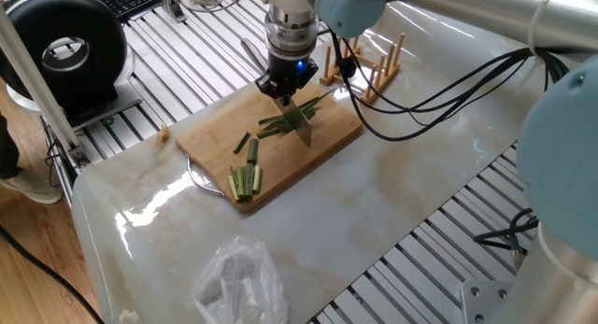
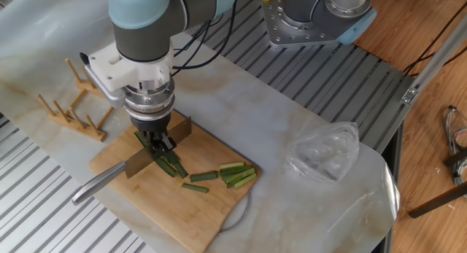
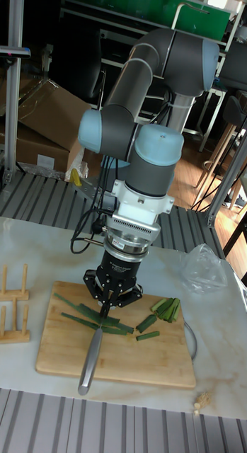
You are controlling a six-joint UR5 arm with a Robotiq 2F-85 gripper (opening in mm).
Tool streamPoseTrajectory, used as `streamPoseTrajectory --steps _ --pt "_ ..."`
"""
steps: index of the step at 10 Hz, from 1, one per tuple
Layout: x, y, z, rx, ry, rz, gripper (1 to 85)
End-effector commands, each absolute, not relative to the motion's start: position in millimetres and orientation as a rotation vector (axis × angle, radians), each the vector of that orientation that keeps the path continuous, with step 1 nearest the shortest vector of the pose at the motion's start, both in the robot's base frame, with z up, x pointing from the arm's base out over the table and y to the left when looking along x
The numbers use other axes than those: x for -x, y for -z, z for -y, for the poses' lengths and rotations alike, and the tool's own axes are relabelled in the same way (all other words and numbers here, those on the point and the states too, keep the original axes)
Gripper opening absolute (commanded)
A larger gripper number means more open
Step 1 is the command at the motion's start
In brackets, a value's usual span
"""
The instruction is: Chop the green garlic
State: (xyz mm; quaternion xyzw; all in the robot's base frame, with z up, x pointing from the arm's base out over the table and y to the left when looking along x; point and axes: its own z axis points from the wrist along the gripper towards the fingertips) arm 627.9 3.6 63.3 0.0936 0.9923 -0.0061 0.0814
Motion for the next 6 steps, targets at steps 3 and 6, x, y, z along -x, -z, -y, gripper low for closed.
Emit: streamPoseTrajectory --steps 3,6 --pt "-629.3 -61.2 -2.6 -0.287 -0.005 -2.962 1.3" --pt "-608.6 -79.1 -8.5 -0.302 -0.021 -3.0 1.3"
